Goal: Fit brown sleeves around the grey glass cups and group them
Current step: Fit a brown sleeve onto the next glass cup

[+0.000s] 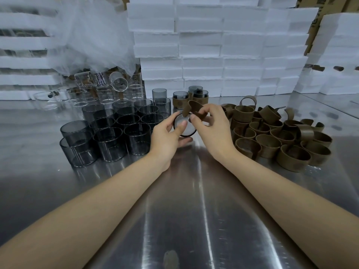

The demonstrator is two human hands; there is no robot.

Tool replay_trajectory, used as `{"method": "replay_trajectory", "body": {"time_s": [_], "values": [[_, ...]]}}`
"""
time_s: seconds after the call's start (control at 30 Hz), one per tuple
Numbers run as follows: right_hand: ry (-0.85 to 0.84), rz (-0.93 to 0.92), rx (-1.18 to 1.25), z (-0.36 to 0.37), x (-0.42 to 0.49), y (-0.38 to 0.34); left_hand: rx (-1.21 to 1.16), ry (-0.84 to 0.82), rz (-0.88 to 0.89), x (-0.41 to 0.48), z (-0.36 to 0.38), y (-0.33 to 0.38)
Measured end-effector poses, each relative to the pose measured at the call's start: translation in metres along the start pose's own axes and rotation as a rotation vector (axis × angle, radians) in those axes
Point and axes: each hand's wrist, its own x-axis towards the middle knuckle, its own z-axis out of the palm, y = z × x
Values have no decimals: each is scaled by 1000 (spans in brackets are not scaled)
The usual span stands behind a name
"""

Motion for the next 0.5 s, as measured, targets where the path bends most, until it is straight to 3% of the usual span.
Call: {"method": "replay_trajectory", "body": {"time_s": [0.13,0.23,0.37,0.5], "values": [[-81,0,117,0,-2,-2,27,-8,28,0,1,-1],[-120,-93,-27,1,-1,-1,53,0,16,2,4,1],[-142,-211,-127,1,-2,1,-98,33,-85,2,4,7],[-120,-278,-150,0,-2,2,46,-58,21,-1,6,5]]}}
